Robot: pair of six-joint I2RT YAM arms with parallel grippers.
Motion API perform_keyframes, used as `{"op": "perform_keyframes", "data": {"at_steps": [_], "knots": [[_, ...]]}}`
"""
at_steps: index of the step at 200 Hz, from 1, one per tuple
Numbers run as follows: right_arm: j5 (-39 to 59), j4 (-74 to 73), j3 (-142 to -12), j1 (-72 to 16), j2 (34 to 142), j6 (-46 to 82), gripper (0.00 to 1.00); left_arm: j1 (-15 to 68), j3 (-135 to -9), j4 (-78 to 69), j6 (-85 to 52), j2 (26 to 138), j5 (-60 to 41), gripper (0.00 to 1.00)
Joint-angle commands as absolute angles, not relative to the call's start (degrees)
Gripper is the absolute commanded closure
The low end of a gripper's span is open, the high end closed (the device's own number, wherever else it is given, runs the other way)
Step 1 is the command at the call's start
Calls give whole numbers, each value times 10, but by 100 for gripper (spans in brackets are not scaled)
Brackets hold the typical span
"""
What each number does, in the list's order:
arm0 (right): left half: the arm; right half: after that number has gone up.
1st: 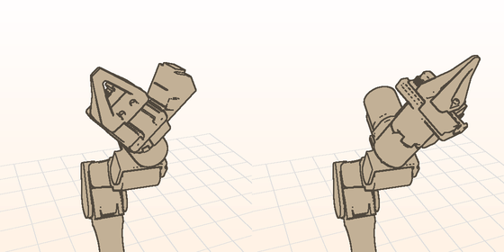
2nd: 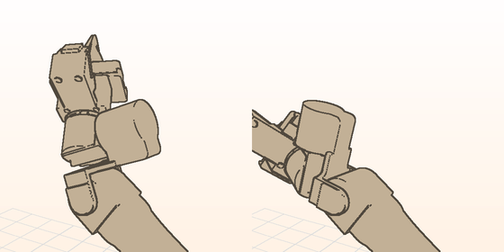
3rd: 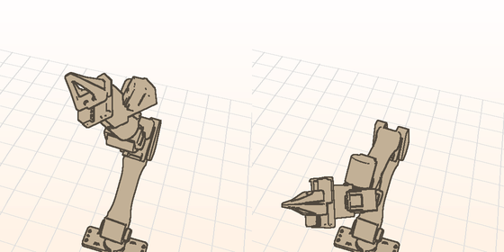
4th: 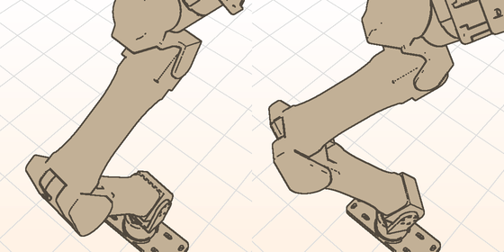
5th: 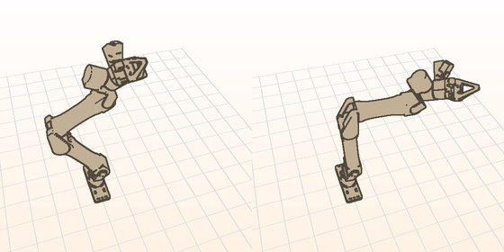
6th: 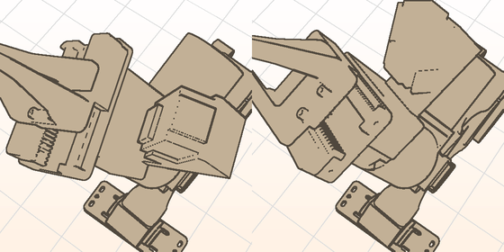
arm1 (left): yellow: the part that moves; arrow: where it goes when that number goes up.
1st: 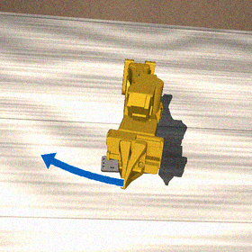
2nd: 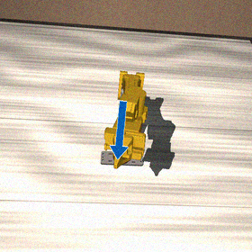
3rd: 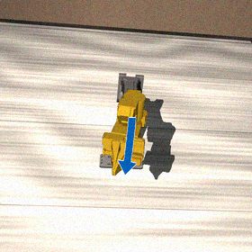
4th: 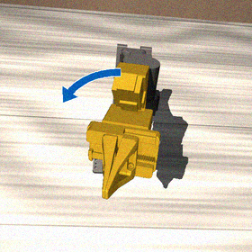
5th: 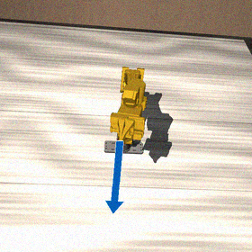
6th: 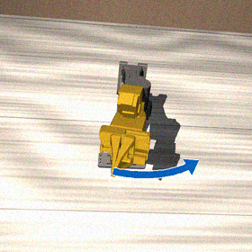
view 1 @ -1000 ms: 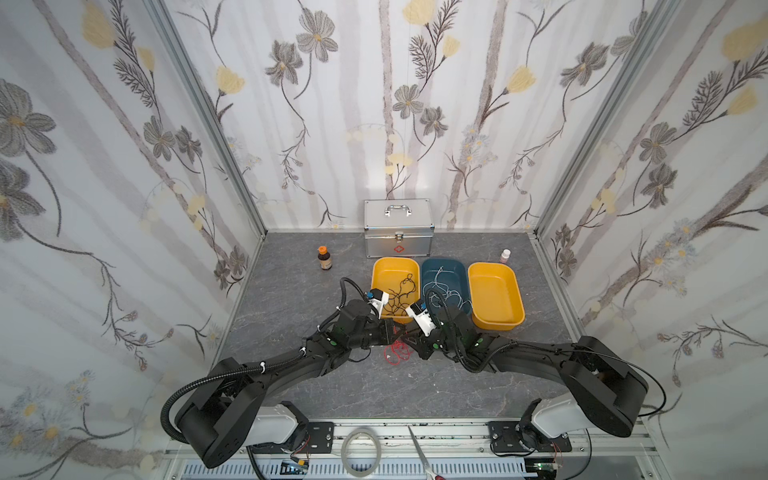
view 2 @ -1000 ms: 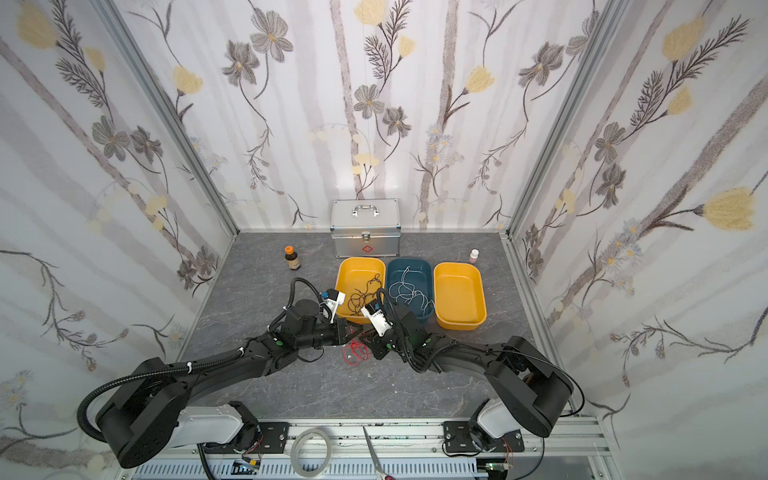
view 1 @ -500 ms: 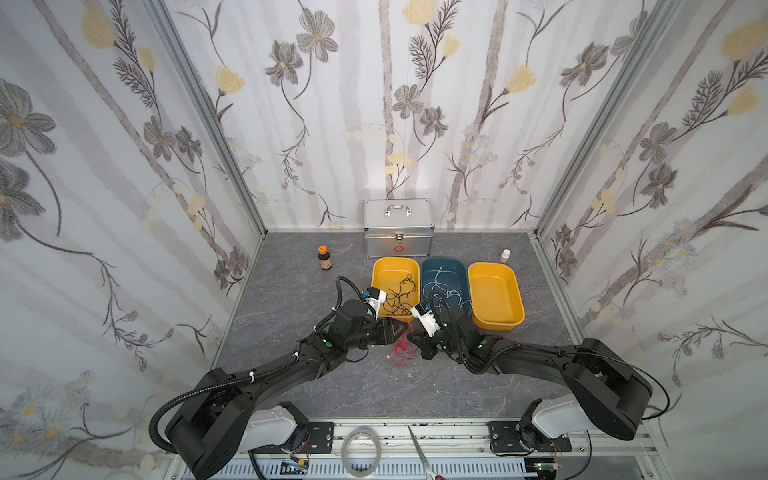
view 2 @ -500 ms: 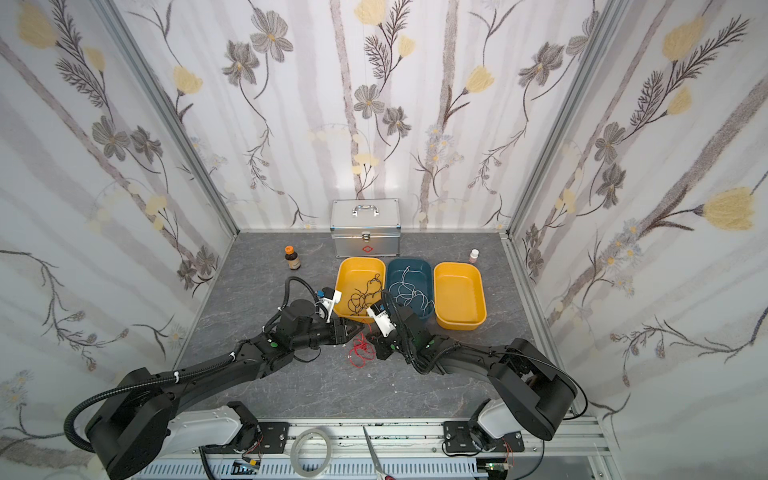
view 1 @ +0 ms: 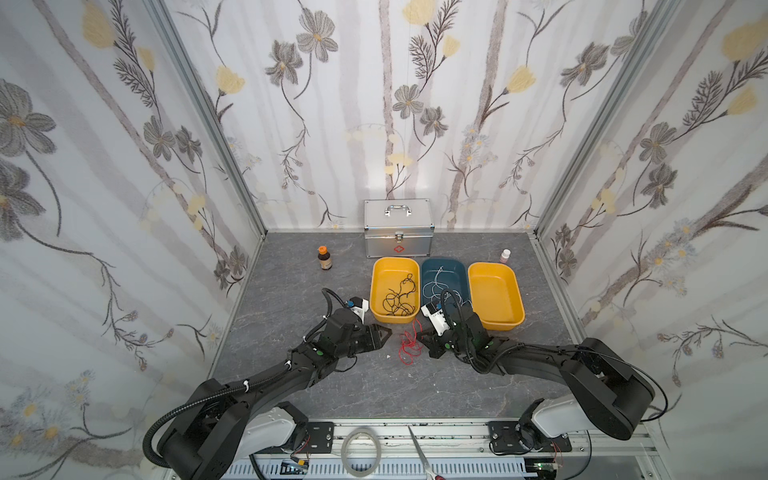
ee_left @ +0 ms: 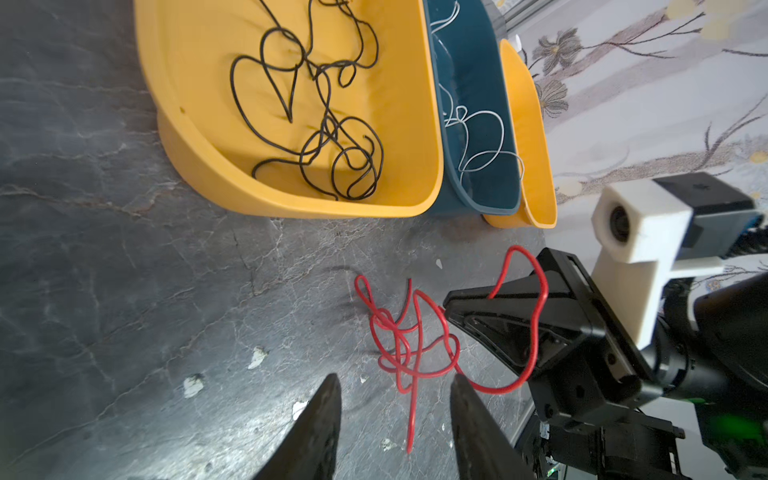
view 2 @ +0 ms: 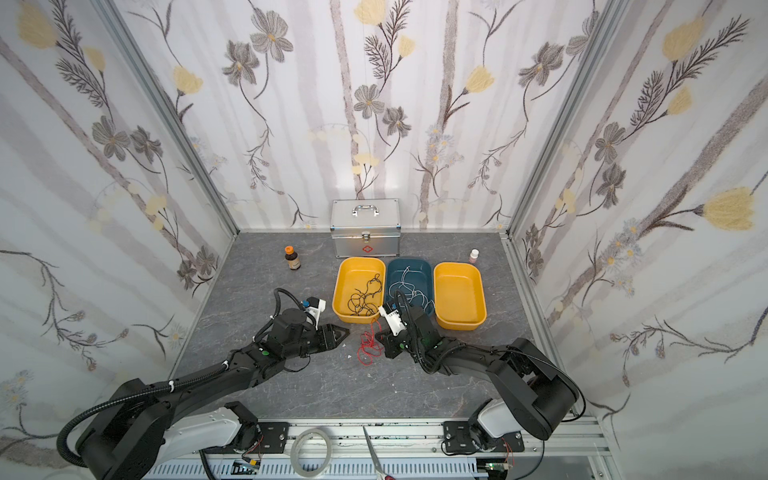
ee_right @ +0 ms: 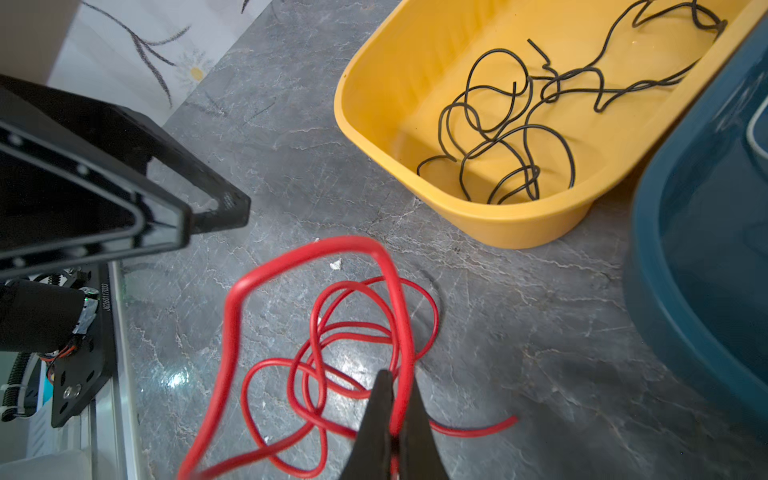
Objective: Untangle the cables
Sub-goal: 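Lift the red wire toward the far yellow tub with the right gripper while left holds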
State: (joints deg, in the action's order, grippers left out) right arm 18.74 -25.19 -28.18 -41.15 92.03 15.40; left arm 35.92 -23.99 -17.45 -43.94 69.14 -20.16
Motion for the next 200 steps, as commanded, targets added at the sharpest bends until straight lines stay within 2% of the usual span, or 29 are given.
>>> {"op": "perform_keyframes", "data": {"at_steps": [1, 65, 97, 161, 200], "knots": [[203, -284, -281, -408, 919, 157, 100, 361, -240, -266, -472, 735, -235, 56], [207, -278, -280, -406, 892, 157, 100, 389, -273, -388, -509, 876, -268, 59], [209, -277, -281, -406, 888, 158, 100, 403, -297, -398, -510, 924, -269, 62], [217, -280, -250, -369, 793, 179, 100, 420, -311, -362, -490, 947, -255, 85], [227, -276, -232, -330, 711, 194, 100, 419, -310, -347, -483, 943, -247, 91]]}}
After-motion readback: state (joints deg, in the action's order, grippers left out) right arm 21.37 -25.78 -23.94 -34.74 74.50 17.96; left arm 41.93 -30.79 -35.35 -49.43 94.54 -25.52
